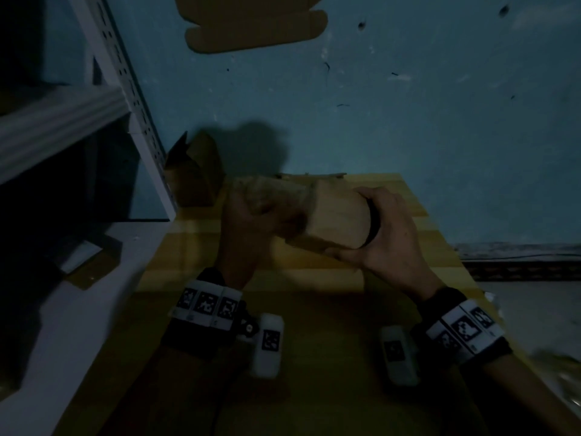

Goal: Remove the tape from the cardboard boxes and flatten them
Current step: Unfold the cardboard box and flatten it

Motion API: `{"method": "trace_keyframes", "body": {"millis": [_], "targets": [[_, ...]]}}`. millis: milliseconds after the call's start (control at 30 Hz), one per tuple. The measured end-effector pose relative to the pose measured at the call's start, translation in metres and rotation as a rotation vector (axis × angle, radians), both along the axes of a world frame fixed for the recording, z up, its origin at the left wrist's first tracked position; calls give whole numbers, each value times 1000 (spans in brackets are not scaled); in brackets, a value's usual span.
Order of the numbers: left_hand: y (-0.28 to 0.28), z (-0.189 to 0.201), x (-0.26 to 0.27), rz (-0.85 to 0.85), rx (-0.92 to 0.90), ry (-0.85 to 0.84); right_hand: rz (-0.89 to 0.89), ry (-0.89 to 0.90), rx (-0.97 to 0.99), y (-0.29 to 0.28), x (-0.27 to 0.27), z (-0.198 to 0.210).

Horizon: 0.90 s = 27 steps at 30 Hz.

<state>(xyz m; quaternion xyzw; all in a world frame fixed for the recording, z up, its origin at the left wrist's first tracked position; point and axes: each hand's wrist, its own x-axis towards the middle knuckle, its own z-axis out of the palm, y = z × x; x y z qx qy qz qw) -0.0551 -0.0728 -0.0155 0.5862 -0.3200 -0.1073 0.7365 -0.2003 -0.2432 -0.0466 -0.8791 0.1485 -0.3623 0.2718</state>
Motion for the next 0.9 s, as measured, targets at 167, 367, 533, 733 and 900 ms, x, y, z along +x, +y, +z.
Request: {"method": "trace_keyframes", "body": {"millis": [167,367,533,733,900], "targets": [[9,10,9,-141,26,189,57,-10,211,1,-4,9],[14,24,11,-218,-175,493,196,-25,461,3,-11,22],[7,12,6,-73,-92,232,296,-18,564,7,-13,25],[0,11,19,86,-125,92,305,-15,579,7,-12,24],[14,2,41,120,214,243,313,-17,599,7,-13,24]]}}
